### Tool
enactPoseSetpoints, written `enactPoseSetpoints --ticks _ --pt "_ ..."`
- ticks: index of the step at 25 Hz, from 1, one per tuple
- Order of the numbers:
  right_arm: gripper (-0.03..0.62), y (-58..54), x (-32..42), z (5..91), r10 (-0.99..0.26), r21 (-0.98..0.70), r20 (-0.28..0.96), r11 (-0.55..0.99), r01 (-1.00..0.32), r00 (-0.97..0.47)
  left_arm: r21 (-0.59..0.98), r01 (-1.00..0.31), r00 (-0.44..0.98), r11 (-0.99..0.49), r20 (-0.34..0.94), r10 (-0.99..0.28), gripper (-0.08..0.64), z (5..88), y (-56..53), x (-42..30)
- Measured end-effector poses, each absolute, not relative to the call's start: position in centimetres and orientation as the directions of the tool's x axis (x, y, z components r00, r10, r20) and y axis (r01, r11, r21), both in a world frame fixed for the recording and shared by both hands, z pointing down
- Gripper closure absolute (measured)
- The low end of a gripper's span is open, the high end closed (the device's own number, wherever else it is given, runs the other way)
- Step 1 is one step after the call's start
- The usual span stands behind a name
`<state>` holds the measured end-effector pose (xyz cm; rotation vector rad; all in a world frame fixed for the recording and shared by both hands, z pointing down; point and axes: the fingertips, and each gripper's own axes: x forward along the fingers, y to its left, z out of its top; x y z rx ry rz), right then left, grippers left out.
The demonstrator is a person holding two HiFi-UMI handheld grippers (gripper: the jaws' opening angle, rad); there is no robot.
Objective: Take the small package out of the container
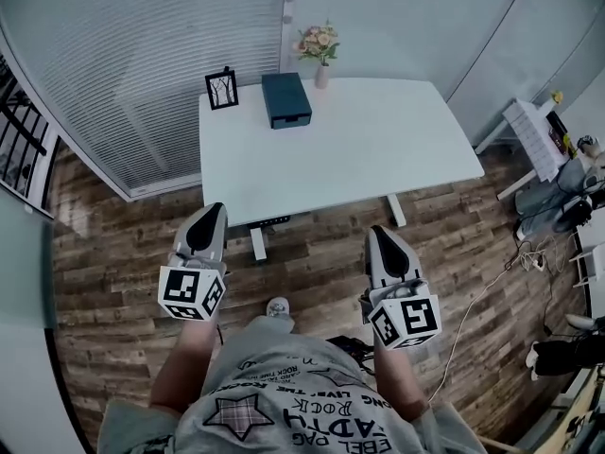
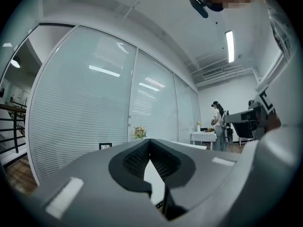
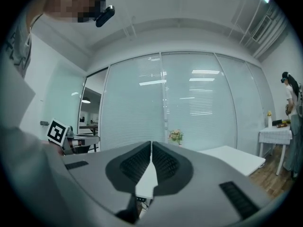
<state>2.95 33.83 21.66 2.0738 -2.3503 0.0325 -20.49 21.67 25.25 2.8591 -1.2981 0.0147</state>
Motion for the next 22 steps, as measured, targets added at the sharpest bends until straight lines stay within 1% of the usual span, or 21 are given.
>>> enactPoseSetpoints --ticks 10,22 --pt "0.577 23.5 4.4 21.6 -0.992 -0.016 0.027 0.12 -0.993 -0.121 0.002 -0.751 0.66 -0.66 0.025 -0.751 0.551 25.6 12.0 -19.4" --pt "0.577 17.0 5.2 21.4 -0.987 0.004 0.04 0.155 -0.988 -0.155 0.011 -0.766 0.643 -0.642 0.011 -0.766 0.551 25.4 6.7 -17.6"
